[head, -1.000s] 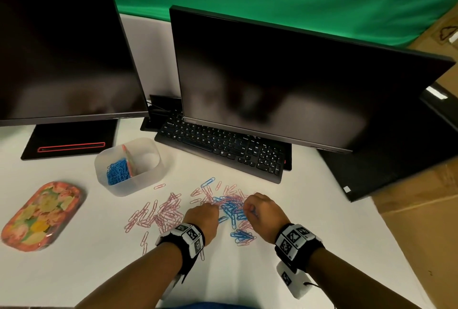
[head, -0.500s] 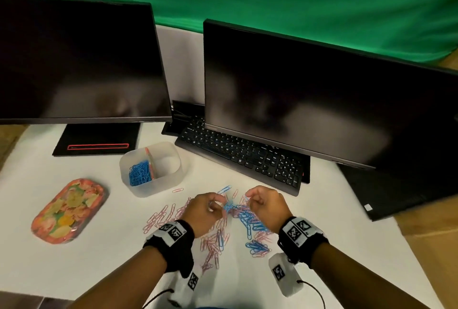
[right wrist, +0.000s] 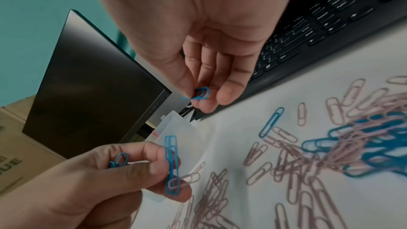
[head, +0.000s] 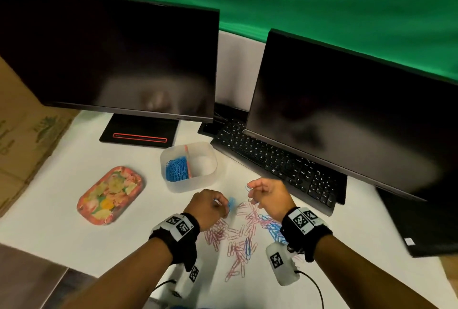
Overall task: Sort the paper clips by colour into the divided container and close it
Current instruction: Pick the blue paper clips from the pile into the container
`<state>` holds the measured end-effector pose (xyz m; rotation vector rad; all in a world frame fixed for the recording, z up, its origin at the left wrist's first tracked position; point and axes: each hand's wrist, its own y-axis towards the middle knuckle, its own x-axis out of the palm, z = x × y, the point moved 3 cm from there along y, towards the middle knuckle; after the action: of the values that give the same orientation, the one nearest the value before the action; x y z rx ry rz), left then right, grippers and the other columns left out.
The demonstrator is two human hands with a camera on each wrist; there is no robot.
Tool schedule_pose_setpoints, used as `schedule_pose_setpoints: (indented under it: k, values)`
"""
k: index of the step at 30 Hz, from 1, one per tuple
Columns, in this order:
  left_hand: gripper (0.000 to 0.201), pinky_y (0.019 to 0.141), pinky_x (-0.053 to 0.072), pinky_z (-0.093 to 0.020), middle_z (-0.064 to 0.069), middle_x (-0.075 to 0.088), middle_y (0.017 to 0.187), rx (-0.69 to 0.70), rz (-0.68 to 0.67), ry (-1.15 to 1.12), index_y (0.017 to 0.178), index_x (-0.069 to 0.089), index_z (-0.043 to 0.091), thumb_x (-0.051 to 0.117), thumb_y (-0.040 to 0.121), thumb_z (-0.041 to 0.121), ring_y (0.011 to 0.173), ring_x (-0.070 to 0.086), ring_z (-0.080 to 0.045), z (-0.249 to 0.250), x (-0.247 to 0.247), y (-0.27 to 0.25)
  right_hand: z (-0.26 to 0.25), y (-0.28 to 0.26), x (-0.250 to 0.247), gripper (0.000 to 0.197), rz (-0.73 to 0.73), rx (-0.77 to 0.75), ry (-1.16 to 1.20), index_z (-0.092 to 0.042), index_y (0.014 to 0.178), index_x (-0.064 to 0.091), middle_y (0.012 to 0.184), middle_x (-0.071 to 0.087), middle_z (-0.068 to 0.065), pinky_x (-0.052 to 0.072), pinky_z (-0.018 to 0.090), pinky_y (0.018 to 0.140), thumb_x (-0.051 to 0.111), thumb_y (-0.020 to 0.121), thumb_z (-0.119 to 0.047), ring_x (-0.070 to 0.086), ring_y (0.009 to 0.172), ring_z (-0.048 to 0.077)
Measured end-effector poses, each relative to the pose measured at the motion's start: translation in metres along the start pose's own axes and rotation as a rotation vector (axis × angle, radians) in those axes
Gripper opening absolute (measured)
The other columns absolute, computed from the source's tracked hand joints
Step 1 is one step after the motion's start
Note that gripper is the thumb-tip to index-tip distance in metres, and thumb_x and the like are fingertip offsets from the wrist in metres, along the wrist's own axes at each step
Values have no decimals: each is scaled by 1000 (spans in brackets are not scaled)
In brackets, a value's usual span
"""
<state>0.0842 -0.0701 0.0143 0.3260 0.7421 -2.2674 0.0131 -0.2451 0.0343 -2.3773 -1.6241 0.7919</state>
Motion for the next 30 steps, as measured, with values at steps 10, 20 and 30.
schedule_pose_setpoints:
  k: [10, 20, 30]
  values:
    - [10, 46, 43, -19, -5, 71, 72, -77, 21, -283, 83, 70, 8, 61, 84, 4, 44, 50, -11, 8, -34, -2, -15, 3, 11, 22, -16, 30, 49, -7, 94, 65, 76, 67, 6, 45, 22, 50, 50, 86, 6, 60, 56, 14]
    - [12, 44, 46, -24, -13, 58, 69, -375, 366, -701, 89, 60, 3, 49, 92, 2, 54, 51, -21, -11, -118, 18, -96, 54, 110, 24, -243, 56, 69, 1, 98, 62, 69, 59, 17, 54, 25, 46, 48, 84, 14, 61, 52, 23]
    - [12, 78, 45, -35, -12, 51, 98, -344, 395, -546, 80, 56, 16, 53, 91, 11, 73, 50, -23, -7, -126, 32, -75, 60, 80, 21, -169, -32, -115, -25, 81, 70, 90, 71, 7, 56, 47, 87, 60, 75, -8, 69, 91, 31]
